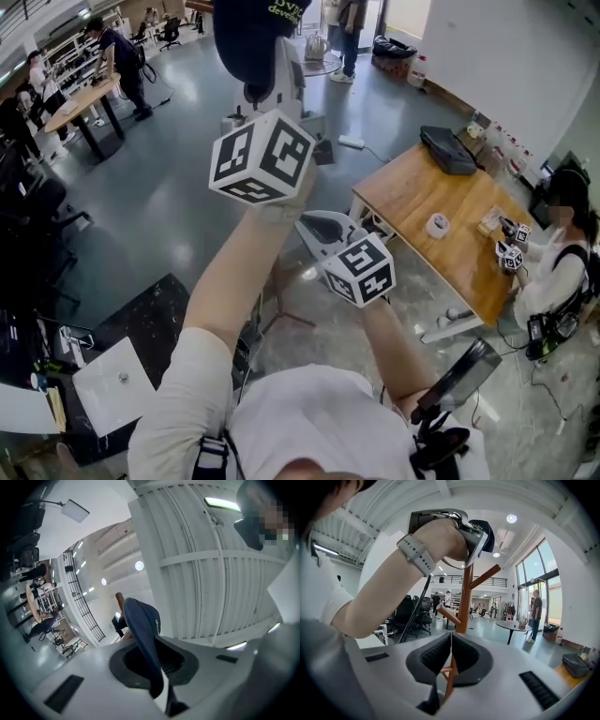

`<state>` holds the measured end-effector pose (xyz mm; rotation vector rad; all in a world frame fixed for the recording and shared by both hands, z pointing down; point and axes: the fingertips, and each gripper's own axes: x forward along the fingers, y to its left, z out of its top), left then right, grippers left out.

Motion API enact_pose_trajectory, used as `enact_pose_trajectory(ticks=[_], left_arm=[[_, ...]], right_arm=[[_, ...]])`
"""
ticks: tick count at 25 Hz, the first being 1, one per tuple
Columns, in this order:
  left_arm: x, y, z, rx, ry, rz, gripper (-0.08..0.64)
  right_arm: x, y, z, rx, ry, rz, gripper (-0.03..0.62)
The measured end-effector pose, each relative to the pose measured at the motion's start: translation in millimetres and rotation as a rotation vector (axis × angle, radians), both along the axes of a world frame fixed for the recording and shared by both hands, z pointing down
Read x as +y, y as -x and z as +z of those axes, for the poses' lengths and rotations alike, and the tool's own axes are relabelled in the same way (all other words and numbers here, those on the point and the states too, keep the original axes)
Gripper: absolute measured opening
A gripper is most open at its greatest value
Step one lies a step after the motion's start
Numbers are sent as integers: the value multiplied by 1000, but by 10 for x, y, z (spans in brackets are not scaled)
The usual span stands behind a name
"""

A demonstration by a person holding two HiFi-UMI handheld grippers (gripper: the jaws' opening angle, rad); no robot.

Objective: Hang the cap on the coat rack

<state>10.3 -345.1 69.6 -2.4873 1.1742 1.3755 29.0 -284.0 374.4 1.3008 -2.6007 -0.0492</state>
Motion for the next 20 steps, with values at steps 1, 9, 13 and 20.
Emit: enact_pose_trajectory(ticks=[1,9,13,20], left_arm=[[9,8,44,2,-6,6,30],[34,-10,529,-19,-59,98,38],[35,14,774,4,-47,157,65],[356,40,826,-7,-134,233,81]], right_arm=[[4,15,24,-1,5,-1,23],[10,162,221,-4,46,-16,23],[-19,181,381,-13,83,-19,23],[-32,189,594,-38,130,-14,23]])
